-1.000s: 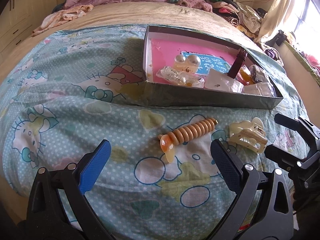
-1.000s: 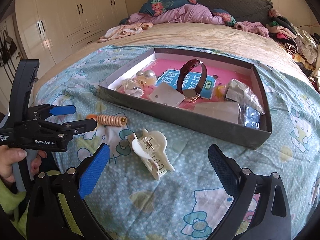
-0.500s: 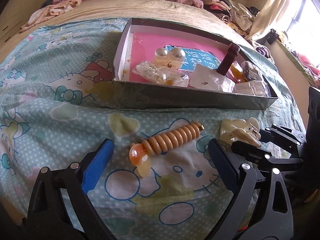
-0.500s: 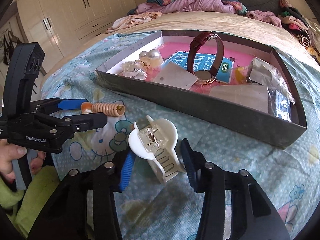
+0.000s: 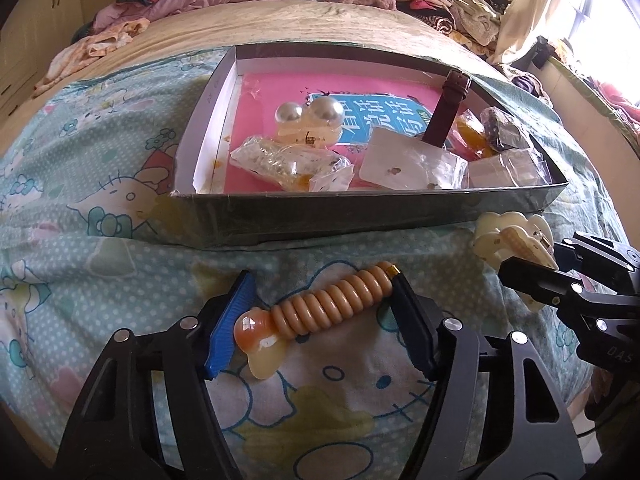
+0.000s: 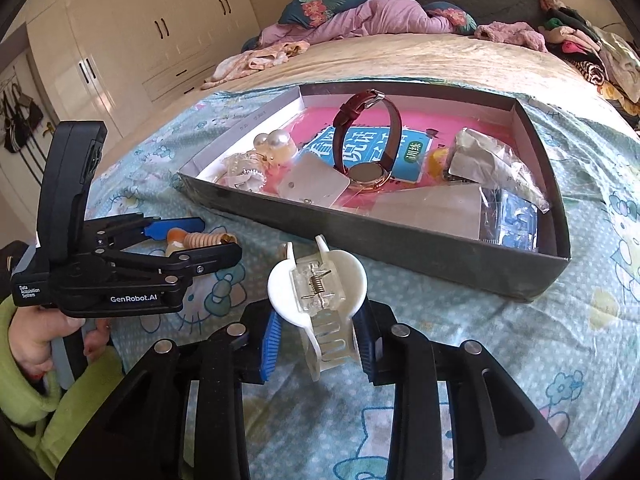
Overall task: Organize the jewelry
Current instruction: 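Carry the hair tie and claw clip over the box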
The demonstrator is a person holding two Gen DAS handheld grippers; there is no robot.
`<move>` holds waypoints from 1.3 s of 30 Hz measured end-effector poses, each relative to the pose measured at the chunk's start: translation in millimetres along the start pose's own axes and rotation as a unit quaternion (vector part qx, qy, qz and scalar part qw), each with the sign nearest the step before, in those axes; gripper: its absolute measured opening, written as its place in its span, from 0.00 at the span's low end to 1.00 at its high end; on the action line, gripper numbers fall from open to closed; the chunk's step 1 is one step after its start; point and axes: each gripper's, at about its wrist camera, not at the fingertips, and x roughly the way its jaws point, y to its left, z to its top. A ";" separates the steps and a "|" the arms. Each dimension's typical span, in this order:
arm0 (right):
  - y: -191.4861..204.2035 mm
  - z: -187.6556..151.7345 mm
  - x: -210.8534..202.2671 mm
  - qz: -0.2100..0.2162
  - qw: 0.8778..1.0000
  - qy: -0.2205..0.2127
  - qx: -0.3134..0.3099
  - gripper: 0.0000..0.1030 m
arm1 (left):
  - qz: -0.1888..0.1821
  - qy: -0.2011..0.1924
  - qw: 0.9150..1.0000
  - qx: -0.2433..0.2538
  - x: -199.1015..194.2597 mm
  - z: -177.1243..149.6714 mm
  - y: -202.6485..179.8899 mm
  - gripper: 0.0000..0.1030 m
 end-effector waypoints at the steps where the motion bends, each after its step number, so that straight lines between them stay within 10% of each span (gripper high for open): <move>1: 0.0 0.0 -0.3 0.000 1.000 0.000 0.000 0.30 | -0.002 -0.001 1.000 0.000 -1.7 -0.2 -0.3 0.58; 39: -6.3 41.5 -63.3 -0.046 0.994 -0.097 -0.019 0.29 | -0.035 -0.071 0.997 -0.003 -55.9 39.1 -8.9 0.58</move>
